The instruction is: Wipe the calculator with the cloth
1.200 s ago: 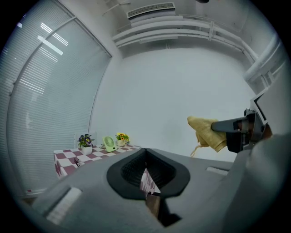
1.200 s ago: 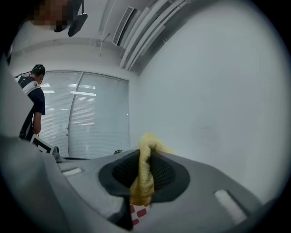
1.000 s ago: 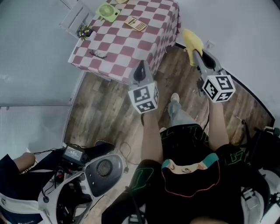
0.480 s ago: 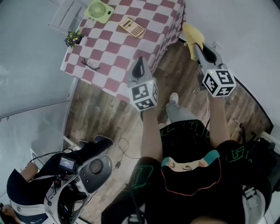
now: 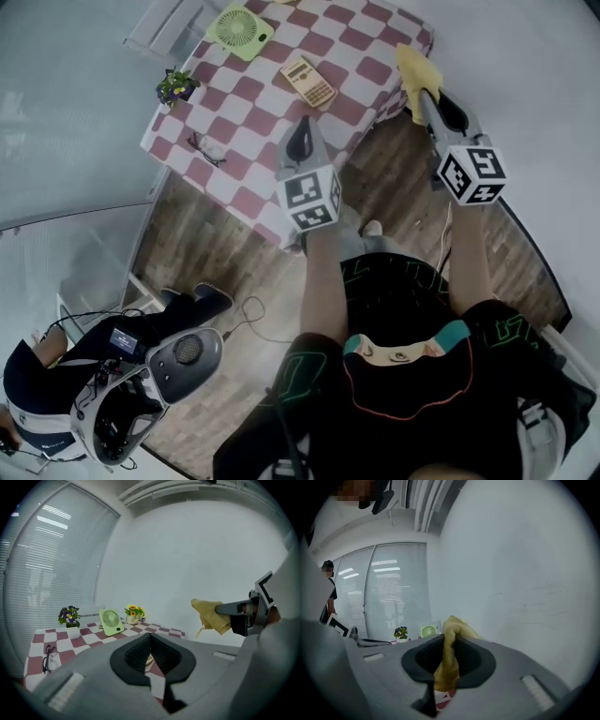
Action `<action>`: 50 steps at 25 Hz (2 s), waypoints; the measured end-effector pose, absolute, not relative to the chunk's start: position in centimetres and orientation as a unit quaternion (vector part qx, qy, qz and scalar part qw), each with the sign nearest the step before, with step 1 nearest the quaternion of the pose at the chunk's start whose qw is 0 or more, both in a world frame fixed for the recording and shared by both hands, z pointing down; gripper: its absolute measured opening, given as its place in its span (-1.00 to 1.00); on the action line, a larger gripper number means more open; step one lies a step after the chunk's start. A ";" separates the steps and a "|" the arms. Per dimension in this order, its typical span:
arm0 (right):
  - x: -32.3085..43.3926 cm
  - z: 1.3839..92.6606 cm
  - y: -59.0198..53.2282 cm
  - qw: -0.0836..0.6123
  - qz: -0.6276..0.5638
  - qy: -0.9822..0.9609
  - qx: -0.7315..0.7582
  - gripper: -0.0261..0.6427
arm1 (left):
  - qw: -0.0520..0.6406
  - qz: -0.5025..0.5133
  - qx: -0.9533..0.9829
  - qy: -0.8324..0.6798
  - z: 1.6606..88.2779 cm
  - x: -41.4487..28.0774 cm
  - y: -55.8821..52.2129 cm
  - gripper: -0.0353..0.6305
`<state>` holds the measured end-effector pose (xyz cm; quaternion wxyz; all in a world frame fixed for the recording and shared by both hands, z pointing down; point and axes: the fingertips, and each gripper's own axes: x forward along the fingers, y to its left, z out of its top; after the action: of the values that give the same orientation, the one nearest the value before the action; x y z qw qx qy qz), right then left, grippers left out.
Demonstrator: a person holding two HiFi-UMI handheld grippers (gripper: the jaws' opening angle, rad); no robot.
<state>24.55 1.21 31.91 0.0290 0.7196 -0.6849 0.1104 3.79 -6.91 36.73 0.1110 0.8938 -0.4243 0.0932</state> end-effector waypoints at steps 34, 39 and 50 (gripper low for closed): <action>10.8 47.1 -25.7 0.390 -0.065 -0.874 0.283 -0.73 | 0.219 0.128 0.790 -0.559 46.8 0.2 -18.9 -0.86; 9.5 49.8 -25.9 0.444 -0.126 -0.859 0.224 -0.73 | 0.229 0.116 0.781 -0.570 47.6 0.9 -18.3 -0.86; 8.6 52.2 -21.9 0.467 -0.141 -0.864 0.125 -0.73 | 0.236 0.107 0.753 -0.605 47.6 1.3 -16.2 -0.86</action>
<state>8.61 -21.93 52.24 0.4667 0.1249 -0.8641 -0.1414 1.34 -16.17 47.63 0.2362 0.7525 -0.6053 0.1072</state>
